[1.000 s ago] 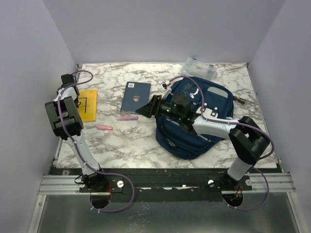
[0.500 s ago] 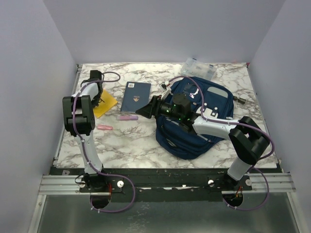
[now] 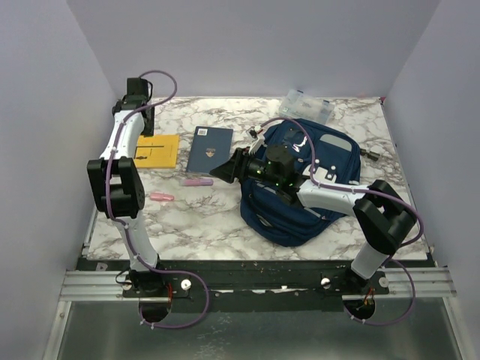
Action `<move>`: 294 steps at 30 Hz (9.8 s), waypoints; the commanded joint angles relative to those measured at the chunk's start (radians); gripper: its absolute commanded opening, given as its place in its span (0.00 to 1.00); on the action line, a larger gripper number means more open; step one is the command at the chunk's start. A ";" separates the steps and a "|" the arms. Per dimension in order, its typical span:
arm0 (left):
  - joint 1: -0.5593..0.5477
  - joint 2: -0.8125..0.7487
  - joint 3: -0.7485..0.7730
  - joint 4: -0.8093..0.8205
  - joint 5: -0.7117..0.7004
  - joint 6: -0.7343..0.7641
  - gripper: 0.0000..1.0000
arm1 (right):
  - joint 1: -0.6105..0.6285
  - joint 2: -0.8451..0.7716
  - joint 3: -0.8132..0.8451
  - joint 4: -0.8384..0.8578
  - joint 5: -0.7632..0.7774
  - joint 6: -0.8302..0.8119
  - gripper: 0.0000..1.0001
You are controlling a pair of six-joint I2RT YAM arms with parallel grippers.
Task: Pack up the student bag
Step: Adjust the book at the center of the board, then pick up the book from the center of the board.
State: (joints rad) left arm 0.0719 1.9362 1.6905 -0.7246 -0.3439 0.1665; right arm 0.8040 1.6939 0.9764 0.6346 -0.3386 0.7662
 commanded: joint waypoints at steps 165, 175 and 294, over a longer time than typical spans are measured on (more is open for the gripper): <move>0.272 -0.175 -0.549 0.009 0.673 -0.839 0.98 | 0.150 0.495 0.303 -0.256 0.160 0.235 0.67; 0.242 -0.158 -0.644 0.065 0.729 -0.922 0.98 | 0.156 0.512 0.320 -0.256 0.158 0.228 0.68; -0.601 -0.911 -1.221 1.850 0.839 -1.494 0.00 | 0.115 -0.713 -0.305 -0.180 0.461 0.230 0.82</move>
State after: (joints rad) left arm -0.6182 1.0409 0.4465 1.0447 0.2085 -1.1957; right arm 0.9794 1.0554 0.6186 0.7055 0.2550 1.1561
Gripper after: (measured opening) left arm 0.183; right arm 0.764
